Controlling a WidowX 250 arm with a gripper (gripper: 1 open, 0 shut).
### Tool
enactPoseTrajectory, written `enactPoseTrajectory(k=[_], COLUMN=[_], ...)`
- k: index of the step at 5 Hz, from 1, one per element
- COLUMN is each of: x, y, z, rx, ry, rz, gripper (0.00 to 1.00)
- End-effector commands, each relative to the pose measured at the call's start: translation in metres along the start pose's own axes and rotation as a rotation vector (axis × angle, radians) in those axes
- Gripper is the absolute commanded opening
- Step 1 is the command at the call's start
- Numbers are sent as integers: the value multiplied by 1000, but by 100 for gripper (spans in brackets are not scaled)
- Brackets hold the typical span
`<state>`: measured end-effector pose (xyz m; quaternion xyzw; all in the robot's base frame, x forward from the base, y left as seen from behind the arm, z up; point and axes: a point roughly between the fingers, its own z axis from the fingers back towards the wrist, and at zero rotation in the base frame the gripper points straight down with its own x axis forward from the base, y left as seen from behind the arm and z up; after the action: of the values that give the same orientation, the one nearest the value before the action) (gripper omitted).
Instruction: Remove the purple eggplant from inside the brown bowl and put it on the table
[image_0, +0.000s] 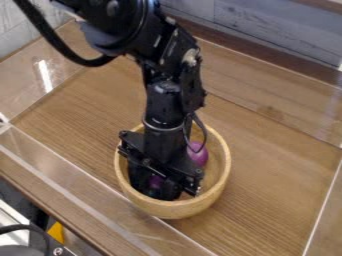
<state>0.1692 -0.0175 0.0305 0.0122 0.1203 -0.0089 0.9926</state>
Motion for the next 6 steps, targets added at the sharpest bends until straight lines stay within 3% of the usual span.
enactPoseTrajectory(k=[1, 4, 6], x=[3, 16, 26], y=[-6, -15, 1], z=[7, 26, 24], rx=[-7, -22, -19], ry=[-7, -21, -31], rz=[10, 41, 10], gripper=[0, 0, 0])
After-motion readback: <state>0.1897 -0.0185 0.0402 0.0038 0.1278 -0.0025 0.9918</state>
